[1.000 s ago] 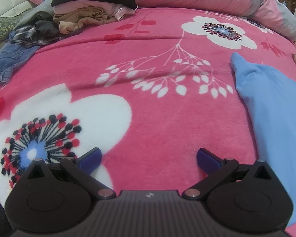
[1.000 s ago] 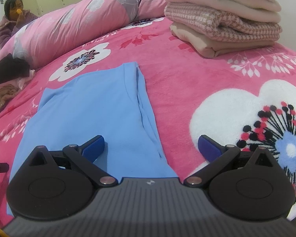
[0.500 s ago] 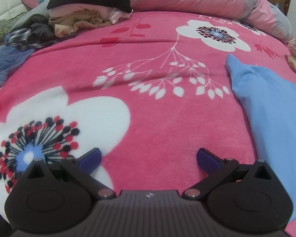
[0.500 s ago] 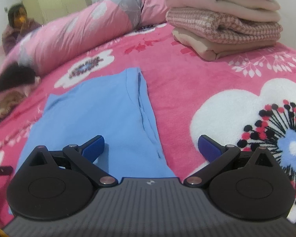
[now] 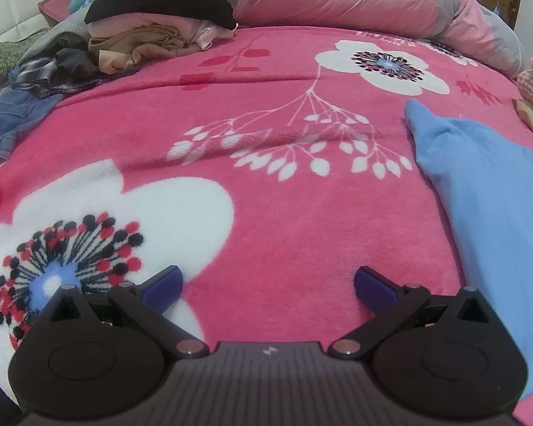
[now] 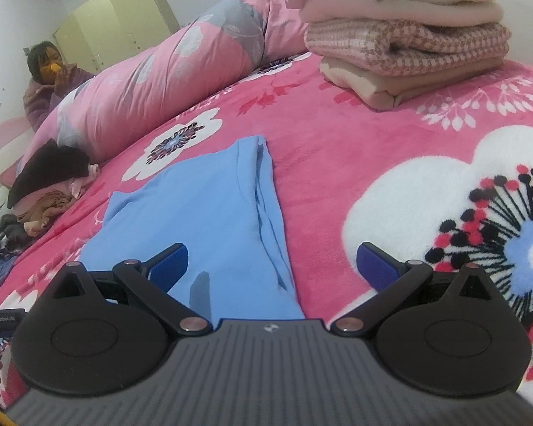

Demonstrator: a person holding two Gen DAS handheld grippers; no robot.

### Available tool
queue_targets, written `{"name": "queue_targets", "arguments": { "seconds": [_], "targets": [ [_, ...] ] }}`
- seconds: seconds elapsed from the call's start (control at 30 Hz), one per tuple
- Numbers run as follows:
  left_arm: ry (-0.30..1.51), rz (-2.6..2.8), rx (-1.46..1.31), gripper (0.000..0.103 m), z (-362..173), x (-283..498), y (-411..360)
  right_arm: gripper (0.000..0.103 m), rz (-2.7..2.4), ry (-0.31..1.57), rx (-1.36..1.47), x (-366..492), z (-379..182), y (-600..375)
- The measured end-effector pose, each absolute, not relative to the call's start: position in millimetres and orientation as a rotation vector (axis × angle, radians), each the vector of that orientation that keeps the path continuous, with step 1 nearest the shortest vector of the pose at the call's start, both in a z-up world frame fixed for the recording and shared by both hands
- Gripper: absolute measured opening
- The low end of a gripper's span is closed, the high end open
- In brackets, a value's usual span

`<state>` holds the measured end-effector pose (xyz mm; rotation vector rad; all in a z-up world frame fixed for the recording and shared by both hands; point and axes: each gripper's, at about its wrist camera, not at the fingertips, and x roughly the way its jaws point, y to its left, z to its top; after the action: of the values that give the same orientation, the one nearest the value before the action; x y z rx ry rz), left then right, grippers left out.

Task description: Fold clothes

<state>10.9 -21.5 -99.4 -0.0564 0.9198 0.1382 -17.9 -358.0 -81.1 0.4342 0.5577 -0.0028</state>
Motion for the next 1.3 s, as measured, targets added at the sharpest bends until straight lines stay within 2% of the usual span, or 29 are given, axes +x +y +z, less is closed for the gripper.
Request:
{"name": "queue_targets", "arguments": {
  "seconds": [0.83, 1.03, 1.13, 1.23, 1.3],
  "targets": [
    [0.899, 0.132, -0.062, 0.103, -101, 7, -20, 0.102, -0.023, 0.563, 0.392, -18, -81, -350],
    [0.817, 0.052, -0.095, 0.103, -91, -6, -10, 0.102, -0.006, 0.571, 0.396, -18, -79, -353],
    [0.680, -0.075, -0.140, 0.103, -77, -28, -7, 0.099, -0.027, 0.558, 0.456, -25, -67, -363],
    [0.607, -0.258, -0.125, 0.103, -67, -40, -19, 0.094, -0.030, 0.454, 0.408, -44, -50, -364],
    [0.594, -0.350, -0.087, 0.101, -65, -43, -38, 0.083, 0.001, 0.397, 0.326, -57, -42, -356]
  ]
}}
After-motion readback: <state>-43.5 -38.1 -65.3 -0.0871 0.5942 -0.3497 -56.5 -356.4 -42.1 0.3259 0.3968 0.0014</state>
